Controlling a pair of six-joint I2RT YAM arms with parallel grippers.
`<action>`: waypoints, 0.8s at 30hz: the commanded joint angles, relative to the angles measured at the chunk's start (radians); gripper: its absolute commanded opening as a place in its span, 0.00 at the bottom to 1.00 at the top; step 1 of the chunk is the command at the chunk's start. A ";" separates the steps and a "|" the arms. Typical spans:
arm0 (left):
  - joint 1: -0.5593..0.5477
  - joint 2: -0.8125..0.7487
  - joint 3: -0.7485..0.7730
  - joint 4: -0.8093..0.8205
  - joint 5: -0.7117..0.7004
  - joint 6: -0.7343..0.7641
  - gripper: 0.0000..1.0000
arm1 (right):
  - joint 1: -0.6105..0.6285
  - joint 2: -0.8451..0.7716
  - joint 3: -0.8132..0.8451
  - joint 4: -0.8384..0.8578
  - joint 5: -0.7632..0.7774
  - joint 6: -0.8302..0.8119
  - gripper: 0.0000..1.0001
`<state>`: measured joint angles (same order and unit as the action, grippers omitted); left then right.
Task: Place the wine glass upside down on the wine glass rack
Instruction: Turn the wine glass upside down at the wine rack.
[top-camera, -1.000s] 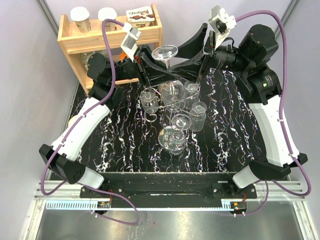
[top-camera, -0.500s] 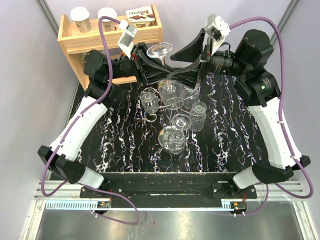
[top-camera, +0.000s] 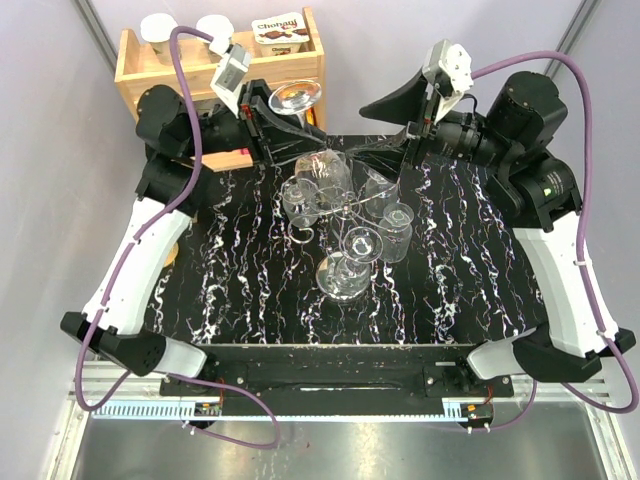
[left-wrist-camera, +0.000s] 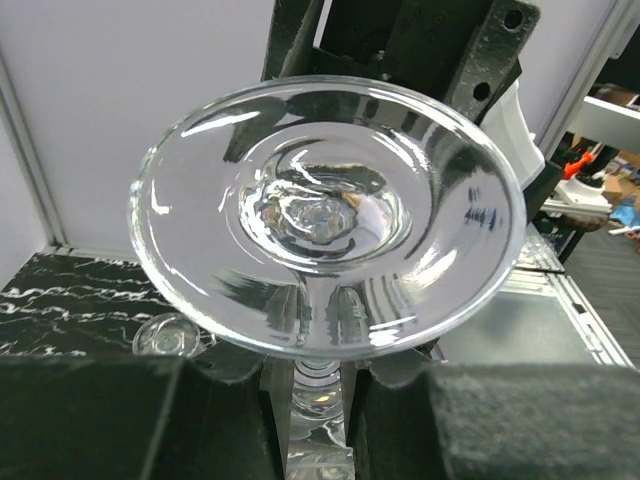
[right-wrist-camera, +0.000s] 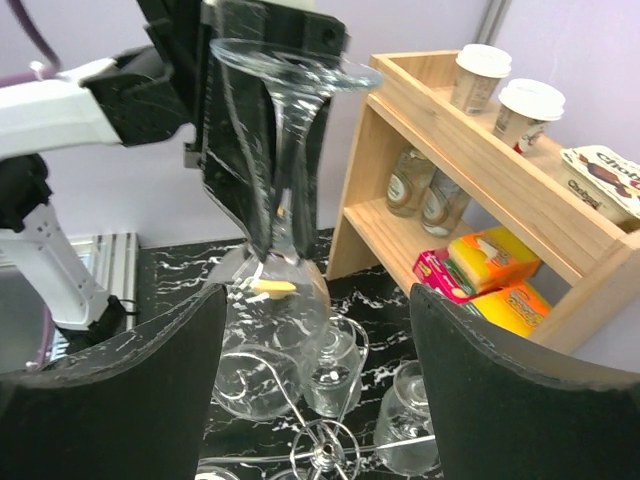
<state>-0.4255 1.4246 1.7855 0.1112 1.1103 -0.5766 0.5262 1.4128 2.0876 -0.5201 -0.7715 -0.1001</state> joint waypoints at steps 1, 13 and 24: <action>0.028 -0.081 0.057 -0.077 0.016 0.099 0.00 | -0.005 -0.031 -0.034 -0.011 0.081 -0.061 0.80; 0.051 -0.185 0.081 -0.430 0.036 0.331 0.00 | -0.006 -0.034 -0.135 -0.026 0.164 -0.139 0.81; 0.057 -0.369 -0.092 -0.608 0.082 0.509 0.00 | -0.008 -0.060 -0.270 -0.112 0.153 -0.308 0.82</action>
<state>-0.3717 1.1110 1.7359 -0.4351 1.1610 -0.1802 0.5232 1.3861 1.8469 -0.6037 -0.6197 -0.3210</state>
